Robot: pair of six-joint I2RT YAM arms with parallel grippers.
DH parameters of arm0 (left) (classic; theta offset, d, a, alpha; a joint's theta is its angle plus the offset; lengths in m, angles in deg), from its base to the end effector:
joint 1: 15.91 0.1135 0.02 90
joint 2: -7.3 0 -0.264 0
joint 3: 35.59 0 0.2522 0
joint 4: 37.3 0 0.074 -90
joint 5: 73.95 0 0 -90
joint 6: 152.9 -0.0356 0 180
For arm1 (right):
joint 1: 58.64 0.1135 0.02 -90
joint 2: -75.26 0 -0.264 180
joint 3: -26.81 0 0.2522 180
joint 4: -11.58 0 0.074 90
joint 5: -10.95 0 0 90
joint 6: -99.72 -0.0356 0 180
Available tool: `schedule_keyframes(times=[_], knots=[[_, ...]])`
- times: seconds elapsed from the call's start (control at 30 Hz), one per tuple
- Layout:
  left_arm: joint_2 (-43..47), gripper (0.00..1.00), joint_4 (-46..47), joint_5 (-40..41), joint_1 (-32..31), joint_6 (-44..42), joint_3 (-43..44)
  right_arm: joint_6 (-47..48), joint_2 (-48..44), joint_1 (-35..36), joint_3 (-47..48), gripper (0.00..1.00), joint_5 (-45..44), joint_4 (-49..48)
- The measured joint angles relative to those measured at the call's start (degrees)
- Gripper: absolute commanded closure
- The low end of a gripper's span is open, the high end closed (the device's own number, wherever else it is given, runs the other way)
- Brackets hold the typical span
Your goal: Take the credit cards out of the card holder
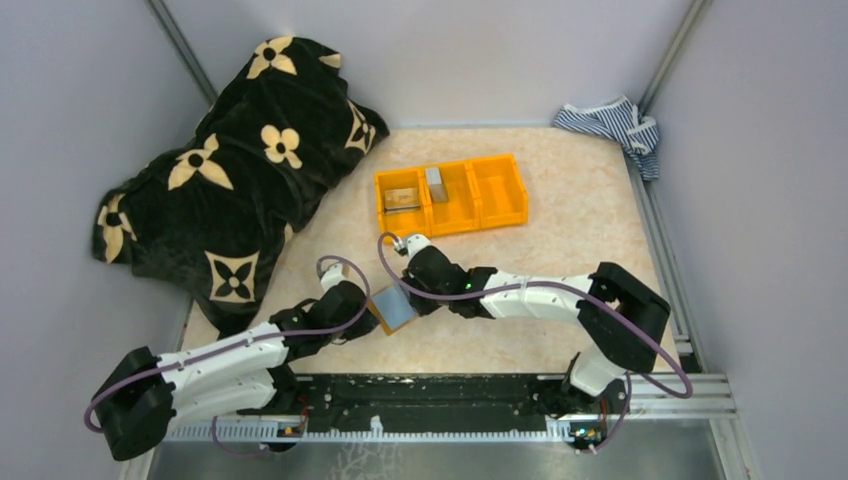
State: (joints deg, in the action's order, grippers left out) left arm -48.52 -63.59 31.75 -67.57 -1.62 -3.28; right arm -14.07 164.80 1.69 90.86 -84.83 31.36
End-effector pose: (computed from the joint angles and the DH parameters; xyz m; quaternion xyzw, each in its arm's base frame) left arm 0.1148 -0.1296 0.1486 -0.1248 0.9231 -0.2129 0.2950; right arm 0.1628 0.2785 0.1912 -0.2713 0.8831 0.2200 0.3134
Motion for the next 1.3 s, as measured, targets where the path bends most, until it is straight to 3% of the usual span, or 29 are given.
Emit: schedule_keyframes(times=[0.4,0.73,1.03,1.3], knots=[[5.38,0.84,-5.79,2.8,0.0,-0.96,0.57,-1.36,4.44,1.81,1.07,1.0,1.66,-1.75],[9.57,0.84,-7.85,4.9,0.0,-3.39,6.8,-2.36,9.46,1.81,2.21,1.0,2.36,-3.67],[-2.67,0.84,1.2,4.07,0.0,-3.98,5.55,-1.79,9.46,0.55,3.45,1.0,3.37,-2.01],[-9.51,0.84,9.46,2.1,0.11,-1.73,2.29,-1.51,4.39,-5.22,3.45,1.0,5.46,-1.29]])
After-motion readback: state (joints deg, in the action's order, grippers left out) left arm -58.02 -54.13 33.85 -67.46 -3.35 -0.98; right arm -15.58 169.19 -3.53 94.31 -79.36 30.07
